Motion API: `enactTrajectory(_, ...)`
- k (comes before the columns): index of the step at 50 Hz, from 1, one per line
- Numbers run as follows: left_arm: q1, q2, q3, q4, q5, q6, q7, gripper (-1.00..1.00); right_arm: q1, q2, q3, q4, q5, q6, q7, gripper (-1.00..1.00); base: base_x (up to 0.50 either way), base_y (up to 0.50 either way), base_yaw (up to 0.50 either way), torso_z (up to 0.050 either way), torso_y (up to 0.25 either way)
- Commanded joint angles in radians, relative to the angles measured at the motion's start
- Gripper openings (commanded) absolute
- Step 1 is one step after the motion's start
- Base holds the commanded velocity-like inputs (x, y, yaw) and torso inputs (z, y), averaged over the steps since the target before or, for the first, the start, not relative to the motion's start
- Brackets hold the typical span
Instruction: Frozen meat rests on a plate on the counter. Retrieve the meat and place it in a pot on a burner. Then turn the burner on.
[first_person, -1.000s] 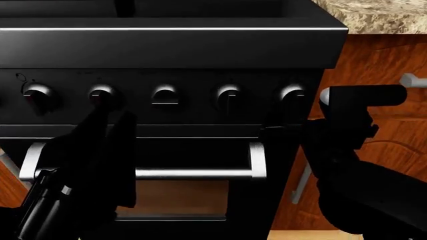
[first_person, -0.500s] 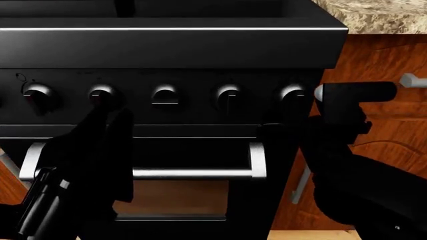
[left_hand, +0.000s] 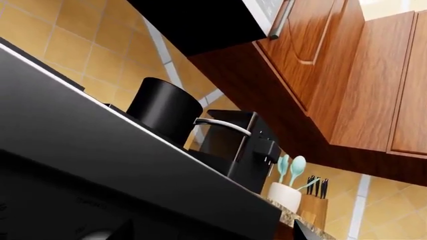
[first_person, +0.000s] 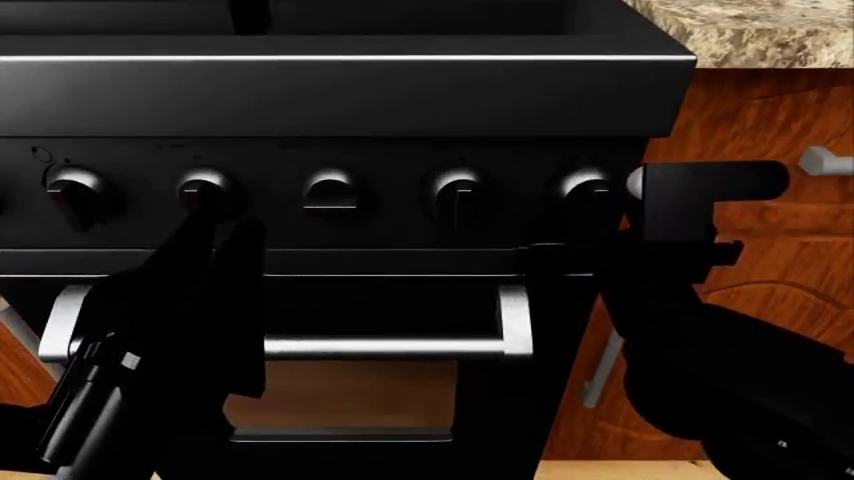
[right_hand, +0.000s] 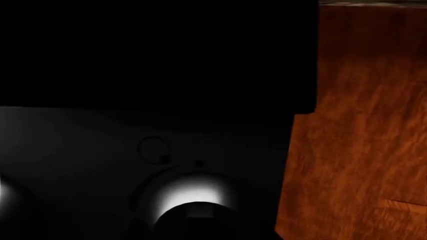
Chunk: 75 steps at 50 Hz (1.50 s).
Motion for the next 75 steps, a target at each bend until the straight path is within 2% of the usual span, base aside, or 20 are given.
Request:
enactTrajectory(1, 0.003, 0.000, 0.000, 0.002, -0.002, 0.004, 0.001, 1.00, 0.005, -0.003, 0.000, -0.005, -0.010, 0.005, -0.019, -1.00, 0.00, 0.00, 0.00, 0.000, 0.000)
enactTrajectory(75, 0.025, -0.007, -0.008, 0.009, -0.042, 0.027, 0.008, 1.00, 0.287, 0.140, -0.313, -0.086, -0.301, 0.181, -0.167, -1.00, 0.00, 0.00, 0.00, 0.000, 0.000)
